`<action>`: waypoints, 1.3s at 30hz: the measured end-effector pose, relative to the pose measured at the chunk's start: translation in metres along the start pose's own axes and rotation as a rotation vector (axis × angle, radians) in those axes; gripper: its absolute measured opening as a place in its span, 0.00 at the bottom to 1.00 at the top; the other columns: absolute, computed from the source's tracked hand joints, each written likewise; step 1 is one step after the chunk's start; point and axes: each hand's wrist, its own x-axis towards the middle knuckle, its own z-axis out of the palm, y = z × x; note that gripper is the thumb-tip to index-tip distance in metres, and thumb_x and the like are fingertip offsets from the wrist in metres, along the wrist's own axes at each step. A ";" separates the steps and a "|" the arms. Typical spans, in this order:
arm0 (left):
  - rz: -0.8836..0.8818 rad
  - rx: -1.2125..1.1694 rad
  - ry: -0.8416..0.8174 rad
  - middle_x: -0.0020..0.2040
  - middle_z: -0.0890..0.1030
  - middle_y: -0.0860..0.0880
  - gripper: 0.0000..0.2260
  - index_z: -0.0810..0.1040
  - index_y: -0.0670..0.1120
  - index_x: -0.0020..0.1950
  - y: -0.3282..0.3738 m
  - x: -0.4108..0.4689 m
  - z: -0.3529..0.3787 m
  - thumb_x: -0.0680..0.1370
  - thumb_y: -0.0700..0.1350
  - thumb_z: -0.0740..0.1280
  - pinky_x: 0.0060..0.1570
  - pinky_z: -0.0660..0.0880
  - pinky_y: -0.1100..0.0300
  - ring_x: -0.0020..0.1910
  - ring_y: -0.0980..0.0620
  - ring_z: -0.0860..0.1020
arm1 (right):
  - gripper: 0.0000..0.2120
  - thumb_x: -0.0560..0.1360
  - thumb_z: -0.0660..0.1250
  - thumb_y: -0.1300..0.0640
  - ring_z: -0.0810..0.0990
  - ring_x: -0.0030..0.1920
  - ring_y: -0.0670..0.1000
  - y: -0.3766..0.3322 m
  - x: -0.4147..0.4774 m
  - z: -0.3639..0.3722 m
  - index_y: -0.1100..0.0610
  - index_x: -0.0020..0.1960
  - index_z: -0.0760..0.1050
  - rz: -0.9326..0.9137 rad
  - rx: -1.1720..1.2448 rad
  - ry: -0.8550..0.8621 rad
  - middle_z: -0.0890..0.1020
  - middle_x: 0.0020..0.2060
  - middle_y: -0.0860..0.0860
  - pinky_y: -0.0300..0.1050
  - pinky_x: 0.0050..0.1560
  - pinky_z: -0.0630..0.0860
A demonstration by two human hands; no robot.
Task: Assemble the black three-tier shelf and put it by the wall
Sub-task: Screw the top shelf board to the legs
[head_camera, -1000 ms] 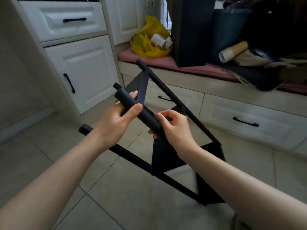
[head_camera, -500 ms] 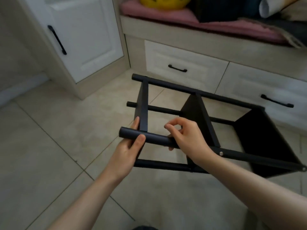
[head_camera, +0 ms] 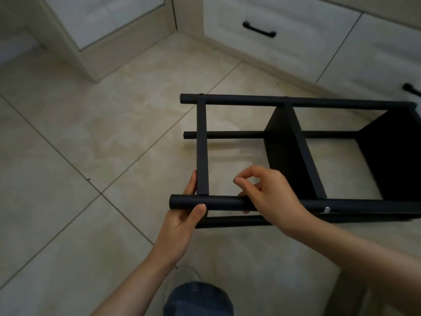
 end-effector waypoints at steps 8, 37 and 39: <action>-0.065 -0.014 0.023 0.62 0.75 0.75 0.32 0.63 0.67 0.72 -0.022 -0.007 -0.004 0.70 0.64 0.68 0.56 0.70 0.77 0.65 0.71 0.73 | 0.02 0.78 0.66 0.50 0.84 0.41 0.43 0.009 -0.004 0.012 0.43 0.50 0.74 0.018 -0.074 -0.031 0.84 0.37 0.46 0.49 0.48 0.83; 0.184 0.633 0.030 0.44 0.80 0.58 0.14 0.80 0.54 0.46 -0.015 -0.010 -0.036 0.69 0.62 0.74 0.47 0.73 0.69 0.47 0.57 0.78 | 0.04 0.78 0.69 0.52 0.83 0.42 0.43 -0.013 0.061 0.045 0.48 0.45 0.81 0.014 0.210 -0.475 0.84 0.39 0.44 0.31 0.39 0.79; 0.255 0.729 -0.011 0.43 0.77 0.61 0.17 0.81 0.51 0.46 -0.013 -0.005 -0.040 0.69 0.63 0.71 0.45 0.71 0.68 0.45 0.59 0.76 | 0.03 0.77 0.70 0.52 0.83 0.43 0.44 -0.012 0.063 0.046 0.50 0.46 0.82 0.005 0.194 -0.461 0.85 0.39 0.46 0.32 0.42 0.80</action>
